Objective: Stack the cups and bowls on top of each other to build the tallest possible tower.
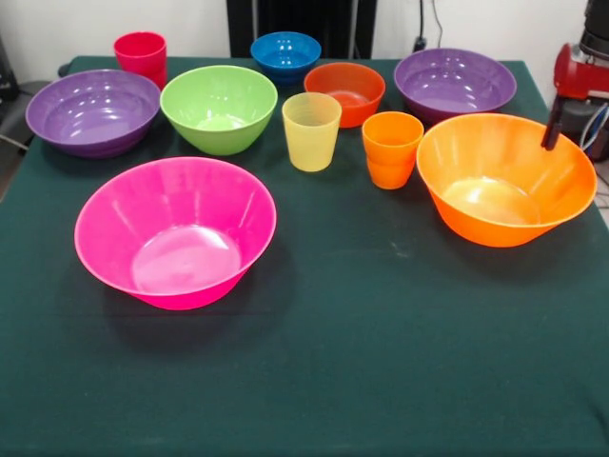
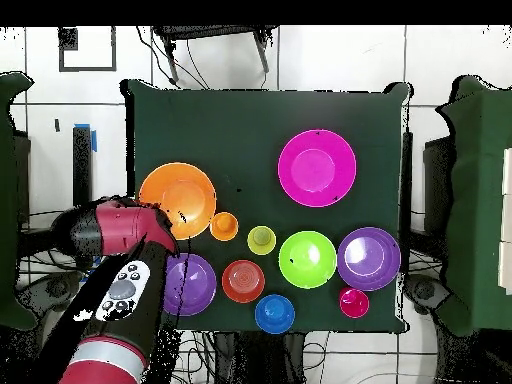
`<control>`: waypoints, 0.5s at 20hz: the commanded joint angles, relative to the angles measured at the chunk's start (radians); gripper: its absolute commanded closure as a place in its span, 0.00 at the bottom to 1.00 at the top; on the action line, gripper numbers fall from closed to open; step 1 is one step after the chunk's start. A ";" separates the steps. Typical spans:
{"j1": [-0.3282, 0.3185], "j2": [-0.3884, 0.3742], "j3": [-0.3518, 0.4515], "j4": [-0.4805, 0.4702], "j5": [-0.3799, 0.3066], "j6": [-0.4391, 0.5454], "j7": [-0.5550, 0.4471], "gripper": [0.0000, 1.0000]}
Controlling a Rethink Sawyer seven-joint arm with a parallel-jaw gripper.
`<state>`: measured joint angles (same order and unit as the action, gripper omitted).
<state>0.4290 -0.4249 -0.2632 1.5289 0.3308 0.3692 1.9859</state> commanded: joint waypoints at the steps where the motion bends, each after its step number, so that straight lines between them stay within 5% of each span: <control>1: 0.027 0.064 0.108 -0.007 0.045 0.009 0.216 0.00; 10: 0.047 0.091 0.106 -0.024 0.076 -0.016 0.220 0.00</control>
<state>0.4637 -0.4190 -0.2626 1.5286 0.3674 0.3692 1.9867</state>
